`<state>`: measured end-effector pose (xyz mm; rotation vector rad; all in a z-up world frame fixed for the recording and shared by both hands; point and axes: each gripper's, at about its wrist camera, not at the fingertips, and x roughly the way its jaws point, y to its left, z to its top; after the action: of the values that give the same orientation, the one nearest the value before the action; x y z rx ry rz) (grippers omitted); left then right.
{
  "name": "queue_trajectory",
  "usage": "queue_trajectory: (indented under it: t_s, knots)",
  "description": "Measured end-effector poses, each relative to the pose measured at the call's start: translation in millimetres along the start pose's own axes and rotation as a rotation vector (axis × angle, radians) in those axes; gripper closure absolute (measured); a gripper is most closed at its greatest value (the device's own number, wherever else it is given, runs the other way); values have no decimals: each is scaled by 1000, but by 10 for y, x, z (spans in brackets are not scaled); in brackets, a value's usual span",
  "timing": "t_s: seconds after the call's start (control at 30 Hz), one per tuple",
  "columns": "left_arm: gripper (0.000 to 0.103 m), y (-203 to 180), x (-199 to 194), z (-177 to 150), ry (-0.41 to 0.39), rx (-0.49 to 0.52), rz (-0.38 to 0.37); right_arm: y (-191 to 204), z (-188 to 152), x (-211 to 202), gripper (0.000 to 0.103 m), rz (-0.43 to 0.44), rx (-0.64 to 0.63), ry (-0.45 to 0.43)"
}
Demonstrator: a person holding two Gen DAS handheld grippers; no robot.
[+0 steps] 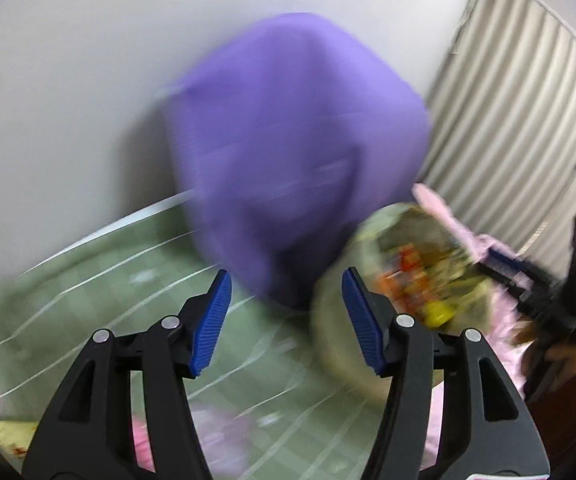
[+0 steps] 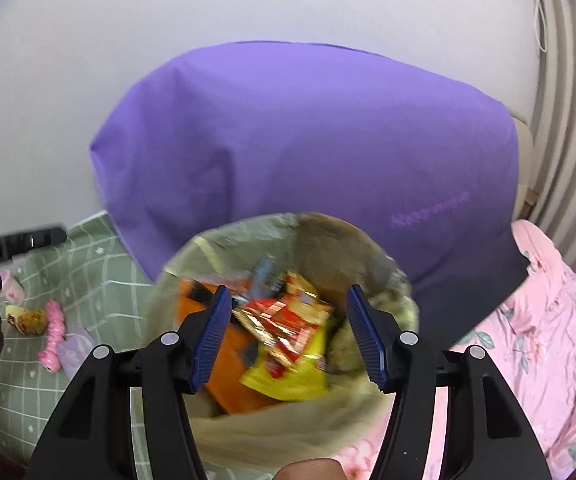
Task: Collect trash
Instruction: 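Open both tools over the yellow bag and move them back to the mat, then grasp the yellow snack bar wrapper with the left tool while the right tool grasps the lilac wrapper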
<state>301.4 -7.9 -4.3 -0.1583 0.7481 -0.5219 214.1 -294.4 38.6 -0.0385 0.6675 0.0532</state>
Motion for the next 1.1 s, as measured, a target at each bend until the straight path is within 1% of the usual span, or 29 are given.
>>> queue_trajectory:
  t_s: [0.07, 0.2, 0.3, 0.33, 0.4, 0.43, 0.53, 0.6, 0.67, 0.73, 0.87, 1.0, 1.1]
  knots:
    - [48, 283, -112, -173, 17, 5, 75, 124, 31, 5, 47, 30, -12, -14]
    - [48, 880, -346, -541, 57, -17, 259, 404, 73, 46, 47, 79, -34, -29]
    - [48, 1277, -499, -843, 83, -84, 328, 636, 75, 112, 47, 149, -36, -28]
    - [48, 1356, -509, -920, 92, -106, 348, 724, 63, 141, 47, 181, -42, -23]
    - [48, 1540, -558, -1107, 110, -151, 385, 936, 19, 235, 47, 241, -73, 2]
    - [48, 1626, -595, -1200, 113, -169, 397, 1072, -26, 318, 46, 275, -95, 29]
    - [48, 1766, -669, -1449, 126, -243, 405, 1354, -173, 537, 46, 356, -128, 108]
    - [48, 1750, -749, -1577, 102, -257, 402, 1575, -324, 692, 44, 395, -169, 168]
    - [48, 1702, -810, -1669, 111, -277, 375, 1729, -445, 783, 42, 424, -199, 204]
    - [48, 1650, -864, -1738, 120, -291, 368, 1860, -575, 838, 42, 453, -220, 243]
    - [48, 1523, -999, -1743, 106, -280, 379, 2097, -838, 872, 42, 490, -299, 296]
    - [48, 1499, -1101, -1671, 78, -273, 378, 2209, -944, 927, 42, 517, -307, 335]
    - [48, 1525, -1079, -1558, 64, -264, 350, 2259, -970, 933, 42, 522, -311, 343]
